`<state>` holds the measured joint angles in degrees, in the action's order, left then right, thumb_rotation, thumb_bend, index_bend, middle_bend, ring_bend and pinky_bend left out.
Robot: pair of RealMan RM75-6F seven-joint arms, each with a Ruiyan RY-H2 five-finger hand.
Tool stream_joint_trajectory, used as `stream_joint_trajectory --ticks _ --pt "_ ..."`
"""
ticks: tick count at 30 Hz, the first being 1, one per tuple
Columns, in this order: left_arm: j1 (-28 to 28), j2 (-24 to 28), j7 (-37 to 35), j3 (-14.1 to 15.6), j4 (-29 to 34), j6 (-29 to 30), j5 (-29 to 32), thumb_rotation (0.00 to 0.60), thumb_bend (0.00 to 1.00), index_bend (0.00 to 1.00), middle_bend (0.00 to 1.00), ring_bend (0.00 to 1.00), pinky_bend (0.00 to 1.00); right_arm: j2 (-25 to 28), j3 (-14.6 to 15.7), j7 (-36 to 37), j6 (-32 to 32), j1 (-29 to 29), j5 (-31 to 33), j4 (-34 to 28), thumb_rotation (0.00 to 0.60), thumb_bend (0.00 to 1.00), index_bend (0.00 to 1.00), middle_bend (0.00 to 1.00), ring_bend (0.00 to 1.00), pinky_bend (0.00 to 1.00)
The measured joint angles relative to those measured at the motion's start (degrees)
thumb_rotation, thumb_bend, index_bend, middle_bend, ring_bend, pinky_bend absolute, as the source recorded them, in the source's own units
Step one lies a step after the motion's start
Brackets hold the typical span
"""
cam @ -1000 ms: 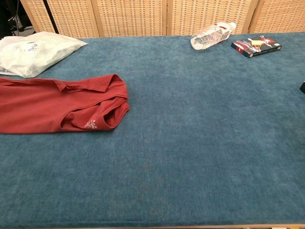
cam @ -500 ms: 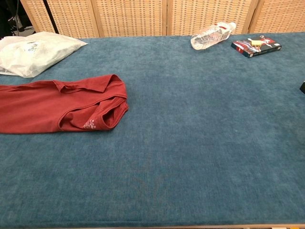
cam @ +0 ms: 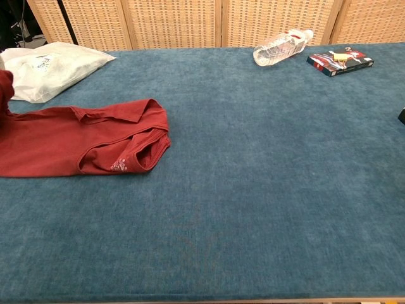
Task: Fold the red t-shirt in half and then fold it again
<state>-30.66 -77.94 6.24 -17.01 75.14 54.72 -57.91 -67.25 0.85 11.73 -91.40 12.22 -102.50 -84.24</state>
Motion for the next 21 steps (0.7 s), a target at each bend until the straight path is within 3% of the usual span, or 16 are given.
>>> stream_joint_trajectory --ticks 10,21 --pt "-4.23 -6.18 5.11 0.62 1.14 2.17 -1.61 0.6 0.51 0.8 0.0 0.0 0.0 0.35 -0.16 0.82 -0.12 0.01 0.13 -0.01 0.6 0.0 0.0 0.0 0.0 0.1" --pt "-7.41 -12.29 7.34 1.32 -1.59 3.23 -3.05 0.6 0.51 0.8 0.0 0.0 0.0 0.54 -0.22 1.14 -0.16 -0.01 0.18 -0.02 0.6 0.0 0.0 0.0 0.0 0.1"
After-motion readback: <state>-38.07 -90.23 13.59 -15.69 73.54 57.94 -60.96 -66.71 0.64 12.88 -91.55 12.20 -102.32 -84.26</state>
